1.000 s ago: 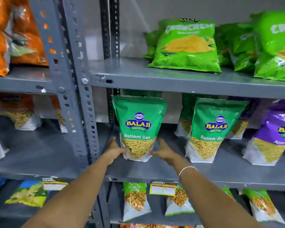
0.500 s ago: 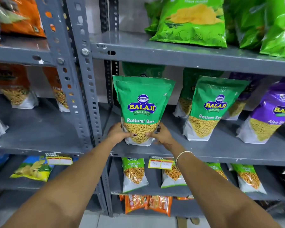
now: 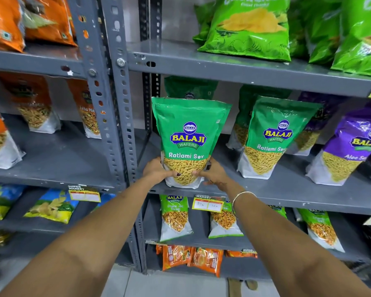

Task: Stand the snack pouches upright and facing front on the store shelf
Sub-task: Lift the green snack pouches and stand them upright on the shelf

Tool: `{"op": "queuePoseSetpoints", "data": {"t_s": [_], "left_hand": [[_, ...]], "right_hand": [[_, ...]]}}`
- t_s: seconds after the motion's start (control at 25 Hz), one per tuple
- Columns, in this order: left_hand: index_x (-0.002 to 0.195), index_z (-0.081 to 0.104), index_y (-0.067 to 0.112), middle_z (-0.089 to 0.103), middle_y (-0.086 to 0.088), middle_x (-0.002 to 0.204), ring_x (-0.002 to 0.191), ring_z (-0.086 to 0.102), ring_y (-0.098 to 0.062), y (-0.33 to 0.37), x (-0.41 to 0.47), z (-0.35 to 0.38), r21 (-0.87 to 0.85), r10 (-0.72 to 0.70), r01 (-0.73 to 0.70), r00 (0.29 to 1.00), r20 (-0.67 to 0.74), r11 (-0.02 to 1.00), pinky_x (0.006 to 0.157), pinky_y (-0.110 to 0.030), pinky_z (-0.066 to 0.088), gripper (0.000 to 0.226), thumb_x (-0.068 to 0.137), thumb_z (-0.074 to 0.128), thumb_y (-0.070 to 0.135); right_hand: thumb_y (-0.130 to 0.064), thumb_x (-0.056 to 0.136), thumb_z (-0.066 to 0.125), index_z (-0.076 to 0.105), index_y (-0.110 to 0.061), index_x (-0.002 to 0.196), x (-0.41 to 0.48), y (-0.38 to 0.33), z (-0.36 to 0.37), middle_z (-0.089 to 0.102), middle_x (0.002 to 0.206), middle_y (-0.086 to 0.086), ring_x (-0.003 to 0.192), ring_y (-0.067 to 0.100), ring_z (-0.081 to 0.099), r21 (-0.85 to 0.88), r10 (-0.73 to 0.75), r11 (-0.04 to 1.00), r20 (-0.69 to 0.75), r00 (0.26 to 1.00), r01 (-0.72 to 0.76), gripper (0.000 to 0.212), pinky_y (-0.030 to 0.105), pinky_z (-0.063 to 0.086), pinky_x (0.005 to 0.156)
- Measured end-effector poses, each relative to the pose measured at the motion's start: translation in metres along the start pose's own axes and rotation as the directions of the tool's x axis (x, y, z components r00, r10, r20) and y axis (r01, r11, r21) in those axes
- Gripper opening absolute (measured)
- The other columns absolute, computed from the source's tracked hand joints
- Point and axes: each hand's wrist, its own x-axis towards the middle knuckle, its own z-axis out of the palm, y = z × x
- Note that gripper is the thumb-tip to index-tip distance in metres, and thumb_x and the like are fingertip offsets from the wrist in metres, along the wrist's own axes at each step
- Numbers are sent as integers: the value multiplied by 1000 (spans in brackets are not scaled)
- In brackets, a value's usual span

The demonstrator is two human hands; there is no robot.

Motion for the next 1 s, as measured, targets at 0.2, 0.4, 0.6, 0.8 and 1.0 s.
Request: {"op": "queuePoseSetpoints", "data": {"t_s": [0.2, 0.4, 0.6, 0.8, 1.0], "left_hand": [[120, 57, 11, 63, -10, 127, 117, 58, -29, -3, 2, 2, -2, 19, -19, 1000, 0, 1000, 94, -36, 46, 62, 65, 81, 30], [121, 56, 11, 63, -11, 128, 117, 58, -29, -8, 3, 3, -78, 28, -27, 1000, 13, 997, 96, -38, 47, 65, 64, 82, 28], [127, 48, 14, 57, -10, 134, 125, 52, -30, -12, 7, 2, -84, 28, -20, 996, 90, 996, 104, -43, 43, 81, 58, 83, 36], [147, 9, 10, 12, -13, 158, 145, 17, -33, -13, -9, 3, 163, 171, -148, 975, -139, 976, 115, -53, 21, 117, 61, 76, 52], [133, 28, 10, 23, -12, 144, 135, 21, -31, -20, -23, 26, 499, 716, -515, 547, -434, 697, 109, -54, 26, 71, 81, 45, 54]], "right_hand": [[-15, 73, 77, 39, -14, 134, -4, -2, 0, 50, 140, 9, 122, 34, 52, -33, 1, 999, 13, 1000, 0, 72, 41, 56, 68], [-12, 76, 74, 37, -12, 135, -7, -7, 0, 49, 140, 10, 125, 35, 50, -39, 31, 999, 12, 999, -30, 69, 43, 55, 79], [-7, 76, 73, 34, -9, 137, -5, -5, -1, 49, 132, 5, 118, 23, 48, 3, 0, 1000, 70, 998, 0, 72, 20, 46, 69], [-17, 72, 78, 14, -6, 145, -8, -4, -9, 27, 154, 14, 142, 31, 28, -42, 49, 998, 68, 997, -46, 98, 47, 30, 116], [-27, 77, 74, 22, 1, 141, -14, 15, -59, 38, 144, 16, 104, 21, 55, -295, 239, 925, -38, 970, -240, 87, 24, 44, 77]]}}
